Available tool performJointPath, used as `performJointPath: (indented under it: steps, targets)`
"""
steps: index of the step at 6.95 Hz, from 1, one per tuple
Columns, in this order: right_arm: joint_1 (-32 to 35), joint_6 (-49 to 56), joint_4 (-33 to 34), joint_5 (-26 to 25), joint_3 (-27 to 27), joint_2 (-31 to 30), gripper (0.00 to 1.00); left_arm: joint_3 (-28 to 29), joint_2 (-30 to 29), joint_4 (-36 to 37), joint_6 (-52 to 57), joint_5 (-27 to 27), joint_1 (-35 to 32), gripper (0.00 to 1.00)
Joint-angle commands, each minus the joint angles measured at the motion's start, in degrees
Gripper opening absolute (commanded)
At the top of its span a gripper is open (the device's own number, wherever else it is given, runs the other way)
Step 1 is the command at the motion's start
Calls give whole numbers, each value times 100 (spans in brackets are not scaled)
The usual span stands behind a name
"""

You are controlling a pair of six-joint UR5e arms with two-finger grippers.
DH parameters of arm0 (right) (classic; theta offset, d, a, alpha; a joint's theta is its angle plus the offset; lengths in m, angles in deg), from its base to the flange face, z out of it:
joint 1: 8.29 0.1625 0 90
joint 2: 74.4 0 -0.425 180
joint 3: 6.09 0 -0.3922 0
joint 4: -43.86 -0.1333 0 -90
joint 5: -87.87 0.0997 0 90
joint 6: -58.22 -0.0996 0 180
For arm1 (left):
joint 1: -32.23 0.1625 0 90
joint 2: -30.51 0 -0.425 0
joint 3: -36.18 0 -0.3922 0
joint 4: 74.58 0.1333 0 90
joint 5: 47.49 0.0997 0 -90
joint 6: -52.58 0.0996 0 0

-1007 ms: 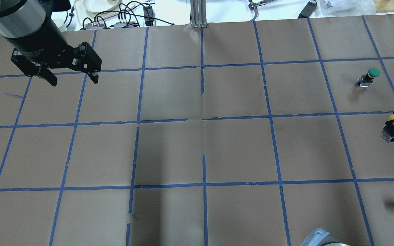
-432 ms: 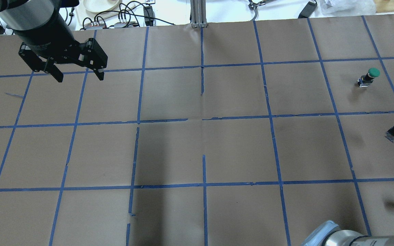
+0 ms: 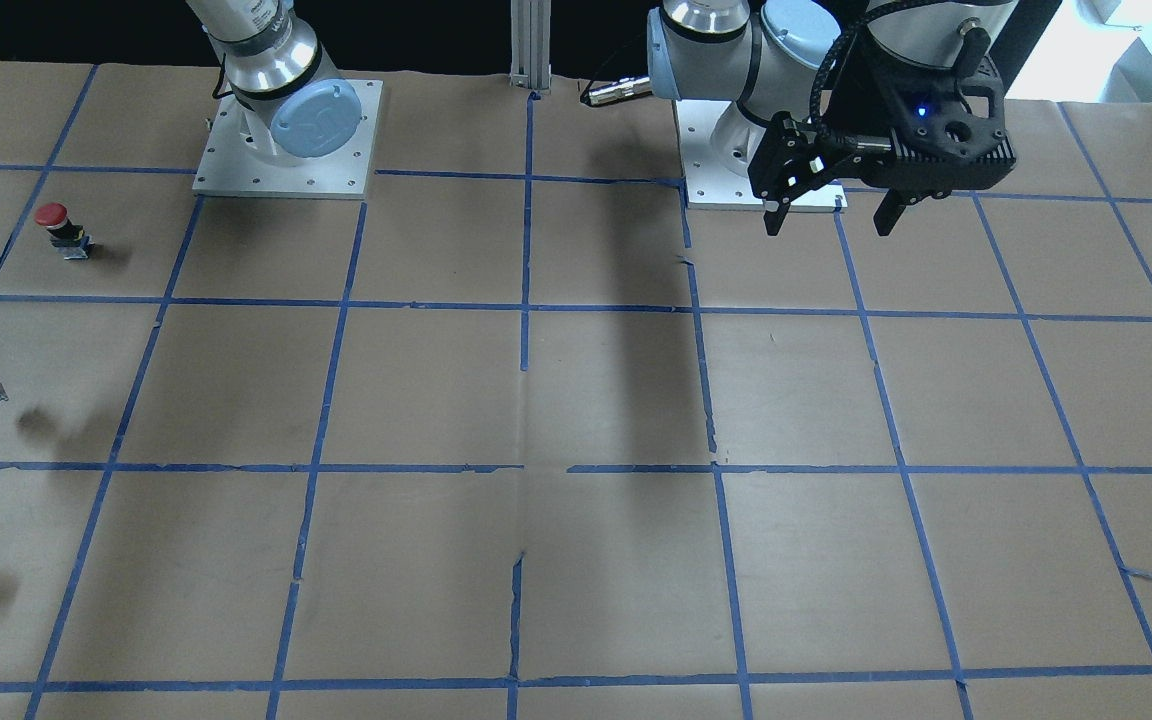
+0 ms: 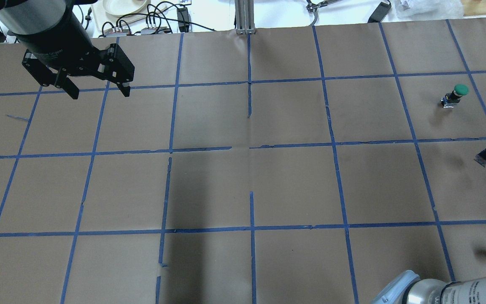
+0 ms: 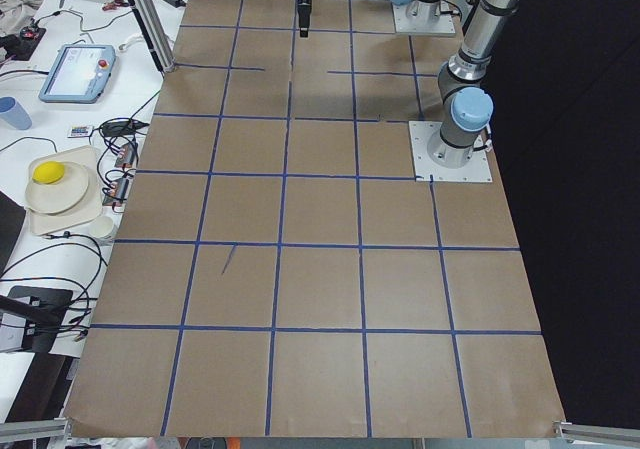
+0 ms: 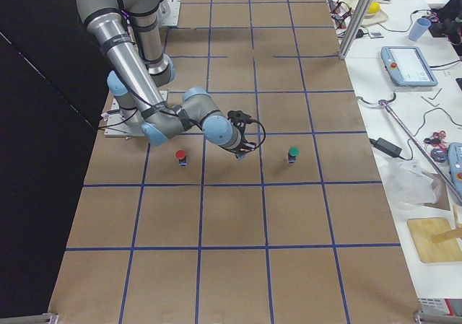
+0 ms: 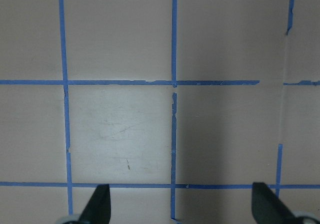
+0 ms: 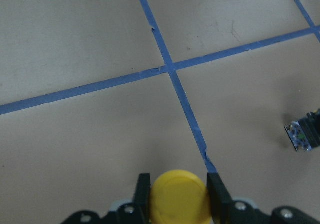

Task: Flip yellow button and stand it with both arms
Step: 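Lower the button upright onto the table with the right gripper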

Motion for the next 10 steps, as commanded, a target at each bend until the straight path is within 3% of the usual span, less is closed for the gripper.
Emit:
performJointPath:
  steps: [1,4,7,8,9,10]
  targets:
    - [-8,998,-579,46,61,93,7,37,-55,18,-12,-196,-13,100]
    - [-8,1071,-607,-50,43,137,9,-32,33,194,-65,-364,-39,100]
    - [-8,1045,-616,-111,52,383,24,29,14,281,393,-426,-215,100]
    - [-8,1019,-903,-364,78,366,53,-41,110,238,367,-391,-233,100]
    - [-8,975,-1419,-358,113,383,97,-120,85,246,384,-338,-189,100]
    - [-17,966,-1450,-384,113,366,99,-42,102,220,410,-321,-163,100]
